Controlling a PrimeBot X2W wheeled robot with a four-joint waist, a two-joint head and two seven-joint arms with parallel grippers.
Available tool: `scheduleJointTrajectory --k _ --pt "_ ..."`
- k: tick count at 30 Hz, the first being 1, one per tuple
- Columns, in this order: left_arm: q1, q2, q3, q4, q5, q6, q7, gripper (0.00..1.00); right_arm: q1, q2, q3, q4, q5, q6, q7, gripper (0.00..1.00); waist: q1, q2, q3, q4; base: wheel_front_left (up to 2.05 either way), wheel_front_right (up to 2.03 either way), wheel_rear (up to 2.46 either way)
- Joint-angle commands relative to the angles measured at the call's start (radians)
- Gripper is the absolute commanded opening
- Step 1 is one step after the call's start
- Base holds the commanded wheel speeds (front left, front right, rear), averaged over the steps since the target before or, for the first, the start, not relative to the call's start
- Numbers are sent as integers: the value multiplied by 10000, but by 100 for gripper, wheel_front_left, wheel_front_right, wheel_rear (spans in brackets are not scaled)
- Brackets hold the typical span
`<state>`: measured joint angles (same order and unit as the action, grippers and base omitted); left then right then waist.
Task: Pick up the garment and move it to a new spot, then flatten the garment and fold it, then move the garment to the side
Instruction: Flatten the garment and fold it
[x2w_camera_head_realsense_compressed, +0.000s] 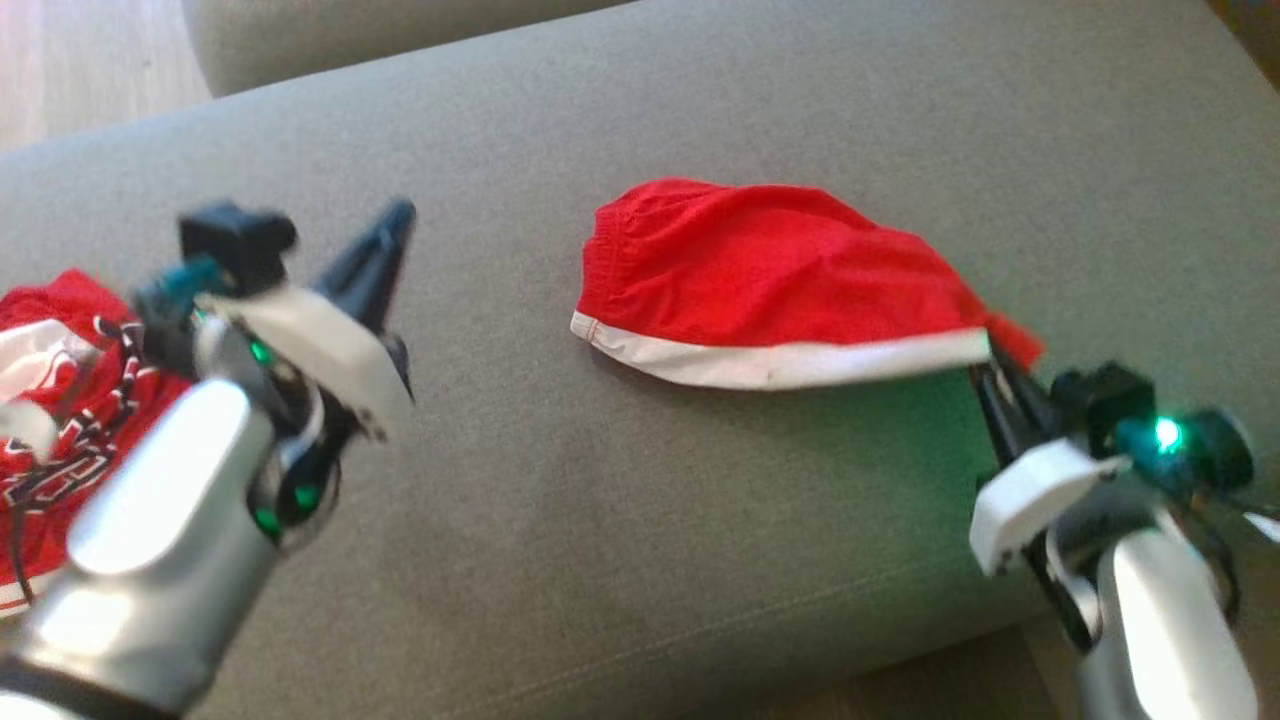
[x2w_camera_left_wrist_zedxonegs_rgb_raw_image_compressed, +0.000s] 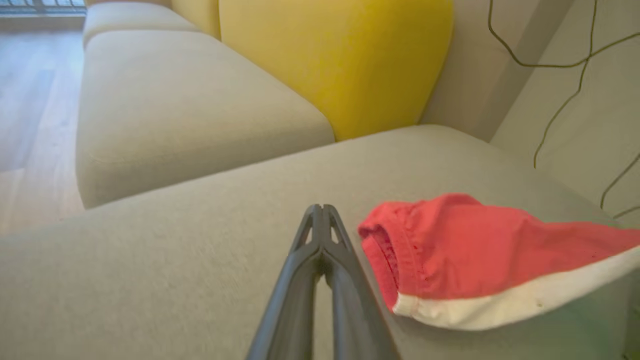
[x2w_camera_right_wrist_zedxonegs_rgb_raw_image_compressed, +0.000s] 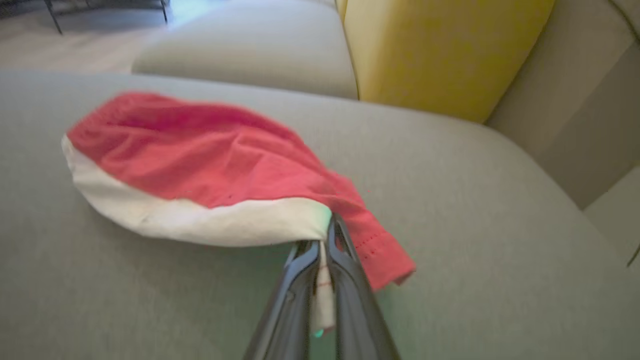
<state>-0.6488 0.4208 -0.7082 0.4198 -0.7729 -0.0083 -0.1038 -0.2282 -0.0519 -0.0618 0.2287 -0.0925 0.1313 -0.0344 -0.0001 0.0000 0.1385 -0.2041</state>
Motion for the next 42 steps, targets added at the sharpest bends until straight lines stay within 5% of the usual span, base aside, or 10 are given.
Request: scheduleJointTrajectory --k 1,2,3,4,5,14,33,34,38,42 --pt "-58 454 307 -446 15 41 44 0 139 17 148 -368 -135 -6 186 26 1 0 106 20 0 0 0" --pt "153 485 238 -666 33 76 26 16 282 17 111 -445 -99 -6 314 71 1 0 190 36 0 0 0" --pt "350 524 126 -855 112 80 -24 54 425 17 84 -517 21 -6 405 100 1 0 282 46 0 0 0" --pt "524 563 -15 -991 220 49 -83 97 565 17 61 -593 145 -6 463 100 1 0 390 52 0 0 0" --pt "674 587 -157 -1064 365 58 -163 100 703 17 44 -671 242 -6 490 100 1 0 490 50 0 0 0" --pt "202 417 -1502 -307 2403 -66 -976 100 1801 17 139 -1287 1110 -6 557 100 1 0 1414 -252 0 0 0" --pt "-1291 148 -2849 1221 3361 -1117 -1426 100 1770 17 411 -933 1605 -6 56 100 1 0 1866 -1053 0 0 0" --pt "-1302 149 -2897 1222 3373 -1126 -1435 93 1770 17 414 -890 1612 -6 25 100 1 0 1852 -1066 0 0 0" --pt "-1351 153 -3130 1137 3444 -1159 -1467 10 1797 17 420 -727 1662 -6 -90 100 1 0 1787 -1071 0 0 0" --pt "-1342 178 -3212 941 3387 -1175 -1491 0 1873 17 434 -587 1680 -6 -125 100 1 0 1723 -1018 0 0 0"
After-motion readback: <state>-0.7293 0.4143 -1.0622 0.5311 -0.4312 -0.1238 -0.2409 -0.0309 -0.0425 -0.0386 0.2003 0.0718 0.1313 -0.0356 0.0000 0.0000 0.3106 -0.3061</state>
